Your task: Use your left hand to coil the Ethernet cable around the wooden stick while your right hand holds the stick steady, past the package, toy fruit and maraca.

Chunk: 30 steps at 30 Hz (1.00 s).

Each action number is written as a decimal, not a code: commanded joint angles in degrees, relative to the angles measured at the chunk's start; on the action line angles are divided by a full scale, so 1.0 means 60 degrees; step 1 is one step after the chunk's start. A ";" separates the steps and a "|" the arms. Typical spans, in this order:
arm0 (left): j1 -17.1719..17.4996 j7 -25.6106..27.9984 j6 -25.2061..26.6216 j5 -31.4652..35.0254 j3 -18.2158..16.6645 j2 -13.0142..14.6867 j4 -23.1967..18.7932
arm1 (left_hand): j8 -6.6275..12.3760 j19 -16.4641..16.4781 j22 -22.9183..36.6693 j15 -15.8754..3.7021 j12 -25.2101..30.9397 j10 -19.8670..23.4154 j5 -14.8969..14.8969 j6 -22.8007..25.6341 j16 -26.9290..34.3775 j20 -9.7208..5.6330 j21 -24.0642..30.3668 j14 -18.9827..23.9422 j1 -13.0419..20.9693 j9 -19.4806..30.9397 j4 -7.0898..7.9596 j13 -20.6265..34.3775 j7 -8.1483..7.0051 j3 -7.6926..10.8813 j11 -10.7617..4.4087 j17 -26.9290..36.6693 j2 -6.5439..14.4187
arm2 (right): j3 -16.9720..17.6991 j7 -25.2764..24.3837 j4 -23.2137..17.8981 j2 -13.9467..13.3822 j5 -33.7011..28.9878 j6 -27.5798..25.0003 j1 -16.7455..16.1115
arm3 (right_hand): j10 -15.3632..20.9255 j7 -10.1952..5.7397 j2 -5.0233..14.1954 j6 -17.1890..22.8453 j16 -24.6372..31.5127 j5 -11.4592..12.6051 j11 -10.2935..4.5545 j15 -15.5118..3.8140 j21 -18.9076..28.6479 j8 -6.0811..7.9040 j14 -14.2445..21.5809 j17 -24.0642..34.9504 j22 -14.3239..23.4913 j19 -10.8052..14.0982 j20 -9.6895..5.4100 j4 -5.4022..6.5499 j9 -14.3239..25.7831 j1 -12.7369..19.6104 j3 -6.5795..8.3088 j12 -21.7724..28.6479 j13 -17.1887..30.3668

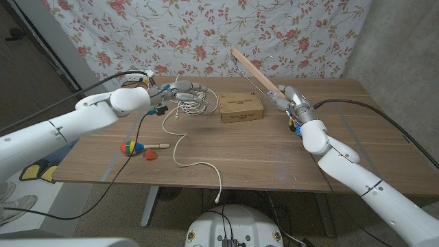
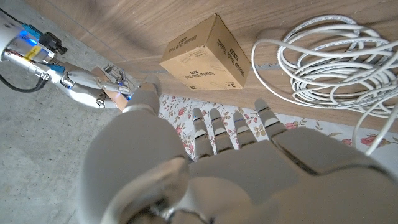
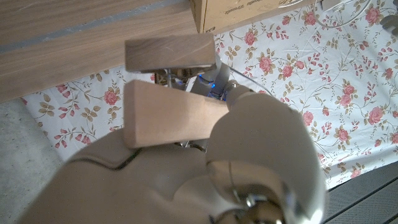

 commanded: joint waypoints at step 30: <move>-0.0840 -0.3406 0.6654 0.0368 -0.0427 0.2503 -0.4895 | -0.0207 0.0245 0.0022 0.0232 -0.0120 0.0267 0.0321 0.0370 -0.0044 0.0163 0.0008 0.0248 0.1013 0.0062 0.0322 0.0138 0.0171 -0.0195 0.0225 -0.0007 0.0066 | 0.0094 -0.0194 0.1203 0.0121 0.0222 0.2547 0.0138 | 0.0201 0.0070 0.0218 0.0046 0.0221 0.0088 -0.0018 -0.0480 0.0509 0.0090 -0.0115 0.0095 -0.0320 -0.0142 -0.0749 0.0144 0.0027 0.0211 0.0148 -0.0140 0.0010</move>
